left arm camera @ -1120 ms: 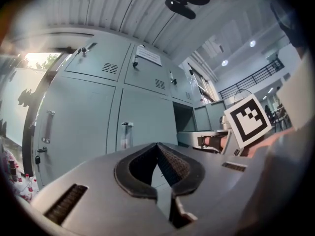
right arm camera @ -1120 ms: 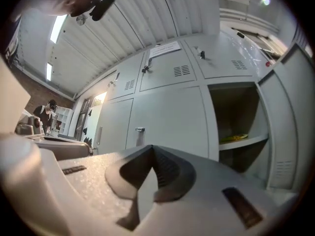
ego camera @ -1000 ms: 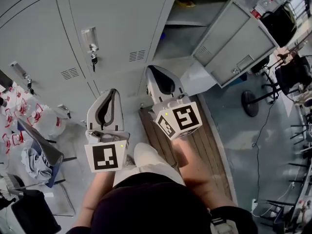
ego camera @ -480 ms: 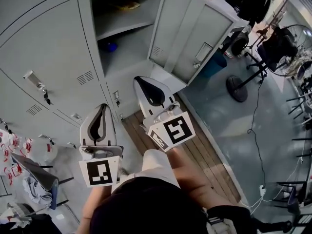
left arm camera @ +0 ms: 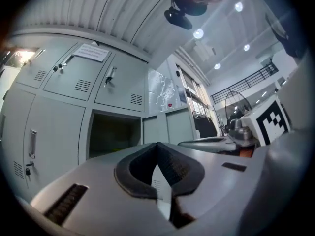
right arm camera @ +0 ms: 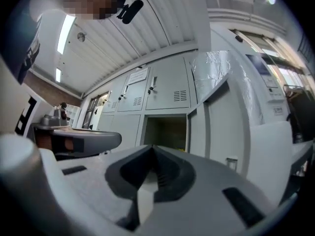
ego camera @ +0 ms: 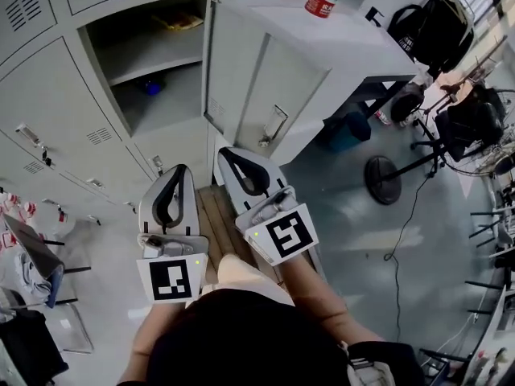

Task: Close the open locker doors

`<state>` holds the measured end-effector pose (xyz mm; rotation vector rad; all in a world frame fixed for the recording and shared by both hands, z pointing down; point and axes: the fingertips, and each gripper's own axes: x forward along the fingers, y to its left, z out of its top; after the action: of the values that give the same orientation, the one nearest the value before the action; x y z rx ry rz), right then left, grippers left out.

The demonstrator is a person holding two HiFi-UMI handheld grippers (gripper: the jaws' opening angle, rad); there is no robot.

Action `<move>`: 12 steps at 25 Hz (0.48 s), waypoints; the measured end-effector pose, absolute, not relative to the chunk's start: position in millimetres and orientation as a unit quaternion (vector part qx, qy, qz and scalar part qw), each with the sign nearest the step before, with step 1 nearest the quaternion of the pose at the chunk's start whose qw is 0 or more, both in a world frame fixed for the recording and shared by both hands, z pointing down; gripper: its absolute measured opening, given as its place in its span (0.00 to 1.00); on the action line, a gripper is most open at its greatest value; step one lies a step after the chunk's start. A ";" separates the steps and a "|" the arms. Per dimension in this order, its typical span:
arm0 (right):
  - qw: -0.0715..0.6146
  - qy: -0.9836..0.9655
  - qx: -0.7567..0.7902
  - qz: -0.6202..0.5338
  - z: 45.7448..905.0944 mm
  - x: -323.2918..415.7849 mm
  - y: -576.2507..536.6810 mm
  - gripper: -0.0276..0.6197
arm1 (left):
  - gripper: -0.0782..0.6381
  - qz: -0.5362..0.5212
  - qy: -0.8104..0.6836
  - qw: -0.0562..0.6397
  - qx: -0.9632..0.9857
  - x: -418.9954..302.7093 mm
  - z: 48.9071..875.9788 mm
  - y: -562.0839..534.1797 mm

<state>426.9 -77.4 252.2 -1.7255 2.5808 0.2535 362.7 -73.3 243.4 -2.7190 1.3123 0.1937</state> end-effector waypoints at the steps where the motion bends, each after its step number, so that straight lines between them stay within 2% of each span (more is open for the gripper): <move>1: 0.011 0.832 -0.549 0.078 248.4 436.6 -73.0 0.05 | 0.11 0.060 0.435 0.063 -0.896 375.0 236.3 -67.6; 4: 0.017 0.833 -0.549 0.069 237.1 467.4 -66.3 0.05 | 0.11 0.043 0.432 0.074 -0.898 403.8 224.9 -59.5; 12: -0.004 0.822 -0.564 0.081 234.7 519.6 -69.4 0.05 | 0.11 0.033 0.423 0.051 -0.904 441.2 228.1 -73.7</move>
<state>519.6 -69.4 234.7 -1.7755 2.5897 0.2549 441.2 -73.7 228.1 -2.7507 1.2880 0.1006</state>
